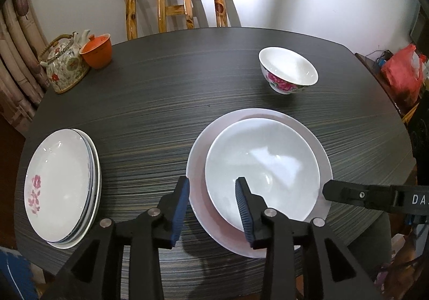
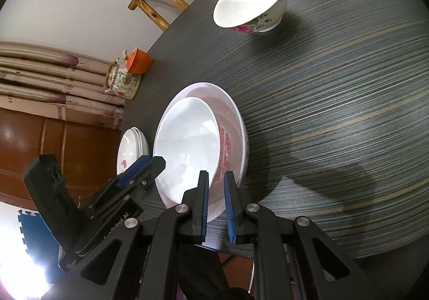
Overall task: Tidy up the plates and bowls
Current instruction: 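Open both grippers and pull back from the nested bowls, then move both grippers to the small pink-flowered bowl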
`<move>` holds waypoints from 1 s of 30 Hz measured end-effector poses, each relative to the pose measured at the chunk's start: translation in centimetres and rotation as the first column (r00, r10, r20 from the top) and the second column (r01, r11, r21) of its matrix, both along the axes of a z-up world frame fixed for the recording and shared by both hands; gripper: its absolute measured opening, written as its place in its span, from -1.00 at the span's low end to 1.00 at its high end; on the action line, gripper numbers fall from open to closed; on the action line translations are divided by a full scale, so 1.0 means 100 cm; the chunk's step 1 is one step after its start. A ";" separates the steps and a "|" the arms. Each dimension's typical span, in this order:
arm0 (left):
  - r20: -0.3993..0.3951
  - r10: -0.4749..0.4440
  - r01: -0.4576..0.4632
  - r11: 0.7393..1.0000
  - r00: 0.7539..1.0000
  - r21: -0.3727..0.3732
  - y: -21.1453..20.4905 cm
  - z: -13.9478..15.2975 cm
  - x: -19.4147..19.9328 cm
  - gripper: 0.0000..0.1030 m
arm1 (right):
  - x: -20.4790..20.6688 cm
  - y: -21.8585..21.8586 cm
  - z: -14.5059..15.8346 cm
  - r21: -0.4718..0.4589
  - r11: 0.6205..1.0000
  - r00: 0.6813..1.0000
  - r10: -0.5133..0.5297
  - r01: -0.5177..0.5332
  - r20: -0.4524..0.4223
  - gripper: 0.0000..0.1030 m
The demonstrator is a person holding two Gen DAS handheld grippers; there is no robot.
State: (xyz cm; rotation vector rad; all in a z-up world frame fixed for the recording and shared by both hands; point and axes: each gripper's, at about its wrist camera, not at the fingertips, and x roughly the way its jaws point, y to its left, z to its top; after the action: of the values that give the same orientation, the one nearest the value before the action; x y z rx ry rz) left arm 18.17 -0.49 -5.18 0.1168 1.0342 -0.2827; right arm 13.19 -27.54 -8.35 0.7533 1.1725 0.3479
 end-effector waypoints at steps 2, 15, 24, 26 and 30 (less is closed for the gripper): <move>0.002 0.001 -0.001 1.000 1.000 -0.001 0.001 0.002 -0.001 -0.30 | -0.001 -0.002 0.000 0.007 1.000 1.000 -0.004 0.004 0.002 -0.72; 0.001 0.008 -0.008 0.999 1.000 -0.048 0.006 0.020 -0.001 -0.29 | -0.012 -0.023 0.001 0.030 0.998 0.998 -0.053 0.052 0.037 -0.46; -0.047 0.003 -0.011 0.984 0.999 -0.176 0.001 0.042 0.023 -0.15 | -0.016 -0.051 0.001 0.051 0.991 0.992 -0.123 0.121 0.043 -0.41; -0.060 -0.001 -0.012 0.977 0.998 -0.212 -0.003 0.046 0.032 -0.14 | -0.016 -0.059 0.006 0.046 0.990 0.989 -0.139 0.136 0.058 -0.40; -0.096 -0.025 -0.001 0.965 0.995 -0.264 -0.016 0.050 0.051 -0.12 | -0.012 -0.071 0.014 0.041 0.986 0.983 -0.165 0.162 0.085 -0.38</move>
State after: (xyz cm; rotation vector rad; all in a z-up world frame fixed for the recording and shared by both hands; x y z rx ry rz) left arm 23.23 -2.04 -0.17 -0.1330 1.0848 -0.4380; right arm 11.95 -34.67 -6.98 0.8496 1.0171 0.2618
